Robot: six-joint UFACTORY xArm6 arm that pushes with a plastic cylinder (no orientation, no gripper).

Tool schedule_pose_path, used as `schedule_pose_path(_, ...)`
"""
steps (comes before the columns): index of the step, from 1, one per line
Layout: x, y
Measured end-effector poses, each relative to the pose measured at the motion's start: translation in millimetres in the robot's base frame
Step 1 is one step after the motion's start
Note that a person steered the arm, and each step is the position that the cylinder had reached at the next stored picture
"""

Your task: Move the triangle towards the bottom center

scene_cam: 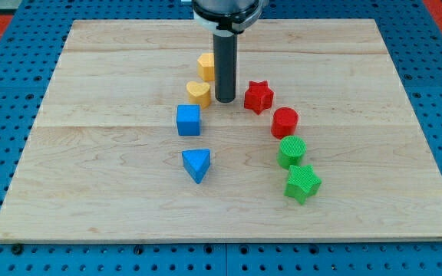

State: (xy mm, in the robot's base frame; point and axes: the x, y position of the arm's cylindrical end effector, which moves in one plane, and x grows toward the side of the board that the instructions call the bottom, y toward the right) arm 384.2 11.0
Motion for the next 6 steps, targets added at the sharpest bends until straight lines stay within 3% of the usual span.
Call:
schedule_pose_path(2, -1, 57)
schedule_pose_path(3, -2, 13)
schedule_pose_path(5, 76, -1)
schedule_pose_path(6, 85, -40)
